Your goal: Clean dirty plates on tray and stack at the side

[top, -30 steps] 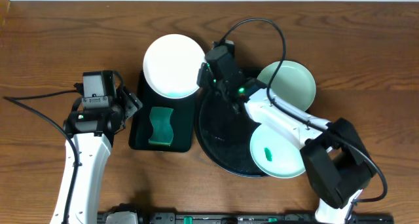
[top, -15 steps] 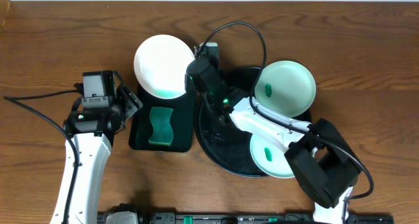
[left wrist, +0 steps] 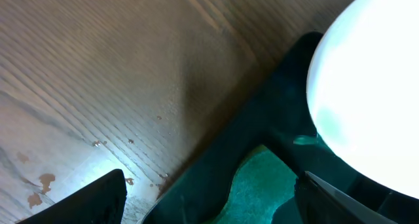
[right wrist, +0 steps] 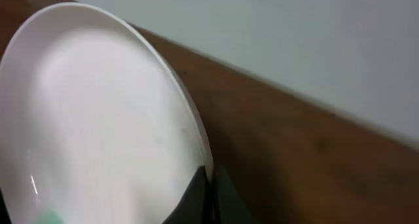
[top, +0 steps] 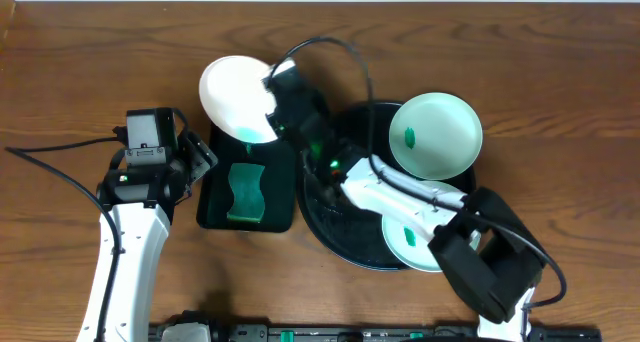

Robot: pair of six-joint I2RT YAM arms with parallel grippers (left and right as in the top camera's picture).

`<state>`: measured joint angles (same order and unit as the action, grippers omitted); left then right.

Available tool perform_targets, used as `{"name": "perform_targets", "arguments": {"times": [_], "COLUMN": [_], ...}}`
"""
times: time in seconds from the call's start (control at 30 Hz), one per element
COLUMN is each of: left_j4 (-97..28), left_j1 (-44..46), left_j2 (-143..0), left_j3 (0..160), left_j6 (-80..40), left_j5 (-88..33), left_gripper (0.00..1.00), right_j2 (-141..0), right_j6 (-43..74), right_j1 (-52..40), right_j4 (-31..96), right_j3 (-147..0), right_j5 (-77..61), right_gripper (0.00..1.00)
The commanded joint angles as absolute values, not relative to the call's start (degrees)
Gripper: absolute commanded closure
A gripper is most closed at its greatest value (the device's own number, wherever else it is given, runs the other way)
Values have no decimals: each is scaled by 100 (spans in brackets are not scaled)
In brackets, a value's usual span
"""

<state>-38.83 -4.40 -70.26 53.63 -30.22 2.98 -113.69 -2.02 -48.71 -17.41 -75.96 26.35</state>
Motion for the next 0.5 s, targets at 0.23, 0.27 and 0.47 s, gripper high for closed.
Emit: {"name": "perform_targets", "arguments": {"times": [0.23, 0.27, 0.47], "left_j4": [-3900, -3900, -3900], "left_j1": [-458, -460, -458], "left_j2": [-7008, -7008, -7008], "left_j3": [5485, 5485, 5485], "left_j6": [-3072, -3072, -3072], "left_j5": [327, 327, 327], "left_gripper": [17, 17, 17], "right_j2": [-11347, -11347, -11347], "right_j6": [-3426, -3677, -4622], "right_j1": [-5509, -5555, -5760], "right_j4": [-3022, -3153, -3765], "right_j3": [-7717, -7717, -7717], "right_j5": [4515, 4525, 4615], "right_gripper": [99, 99, 99]}}
